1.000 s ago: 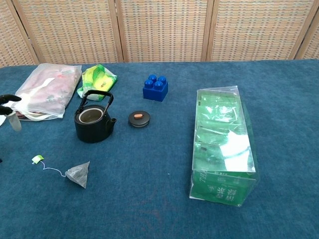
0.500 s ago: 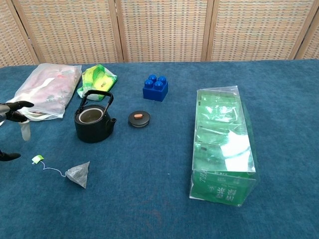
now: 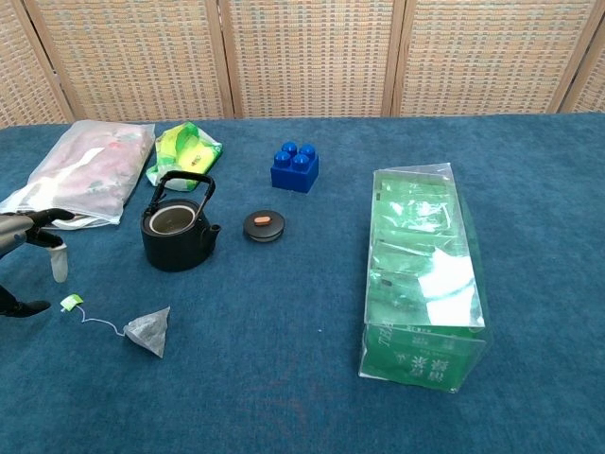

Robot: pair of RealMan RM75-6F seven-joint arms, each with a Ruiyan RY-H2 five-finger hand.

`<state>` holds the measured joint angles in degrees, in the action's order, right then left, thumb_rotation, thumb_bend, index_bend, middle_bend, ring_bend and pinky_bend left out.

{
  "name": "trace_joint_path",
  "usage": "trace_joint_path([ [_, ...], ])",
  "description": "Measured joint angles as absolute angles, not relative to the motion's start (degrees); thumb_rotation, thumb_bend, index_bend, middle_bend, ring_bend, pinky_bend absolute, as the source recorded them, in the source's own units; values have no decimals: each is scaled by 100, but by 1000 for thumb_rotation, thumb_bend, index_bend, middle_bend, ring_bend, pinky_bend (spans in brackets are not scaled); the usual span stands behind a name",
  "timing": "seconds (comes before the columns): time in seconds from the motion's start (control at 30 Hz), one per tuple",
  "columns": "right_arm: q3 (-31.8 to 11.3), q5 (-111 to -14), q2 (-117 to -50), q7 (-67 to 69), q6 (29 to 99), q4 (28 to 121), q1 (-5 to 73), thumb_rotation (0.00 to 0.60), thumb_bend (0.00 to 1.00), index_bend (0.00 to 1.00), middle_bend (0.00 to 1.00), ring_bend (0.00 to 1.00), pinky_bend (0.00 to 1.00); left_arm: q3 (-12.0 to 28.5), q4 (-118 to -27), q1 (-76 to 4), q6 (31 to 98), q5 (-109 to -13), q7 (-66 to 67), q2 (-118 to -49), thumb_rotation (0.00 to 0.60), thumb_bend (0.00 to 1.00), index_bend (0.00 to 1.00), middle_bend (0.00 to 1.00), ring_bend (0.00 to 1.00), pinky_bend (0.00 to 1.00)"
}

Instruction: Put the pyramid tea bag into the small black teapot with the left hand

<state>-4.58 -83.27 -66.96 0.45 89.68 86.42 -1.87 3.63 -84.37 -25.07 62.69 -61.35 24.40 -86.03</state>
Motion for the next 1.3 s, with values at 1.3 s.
trace_joint_path([
  [1.3,-463,-8258,-6715,138,8981,8570,-279,568,7,118,200,88,156,397,-8185,-2655,6023,-5846,2630,-8950,600,363,534,26,0,0],
])
